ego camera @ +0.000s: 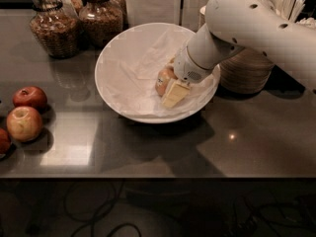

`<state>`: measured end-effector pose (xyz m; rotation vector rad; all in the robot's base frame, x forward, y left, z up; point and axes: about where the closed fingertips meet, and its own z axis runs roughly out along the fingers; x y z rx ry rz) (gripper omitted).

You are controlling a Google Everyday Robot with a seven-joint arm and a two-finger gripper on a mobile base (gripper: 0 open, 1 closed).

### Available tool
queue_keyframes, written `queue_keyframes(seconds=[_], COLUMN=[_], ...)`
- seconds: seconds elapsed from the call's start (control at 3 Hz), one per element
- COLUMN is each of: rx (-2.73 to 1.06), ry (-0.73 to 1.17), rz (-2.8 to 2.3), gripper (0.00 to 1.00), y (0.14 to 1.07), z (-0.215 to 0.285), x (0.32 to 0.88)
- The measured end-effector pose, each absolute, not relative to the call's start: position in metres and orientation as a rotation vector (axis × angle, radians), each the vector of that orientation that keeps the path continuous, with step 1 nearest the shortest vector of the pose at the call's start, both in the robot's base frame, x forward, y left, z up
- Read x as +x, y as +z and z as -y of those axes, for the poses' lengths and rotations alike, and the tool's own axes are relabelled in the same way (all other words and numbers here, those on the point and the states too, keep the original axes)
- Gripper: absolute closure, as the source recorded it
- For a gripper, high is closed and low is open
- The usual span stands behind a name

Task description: Pick apple from white bowl

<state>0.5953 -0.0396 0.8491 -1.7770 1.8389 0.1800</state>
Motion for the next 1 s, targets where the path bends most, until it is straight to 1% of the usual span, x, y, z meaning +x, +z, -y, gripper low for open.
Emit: queue_keyframes(seconds=[0.67,1.0], rx=[-1.777,-1.777], ry=[0.180,0.180], rz=[-1.839,-1.839], gripper=[0.82,1.00], y=[0.8490,0.8490], z=[0.0395,0.0395], x=[0.5952,0.5952])
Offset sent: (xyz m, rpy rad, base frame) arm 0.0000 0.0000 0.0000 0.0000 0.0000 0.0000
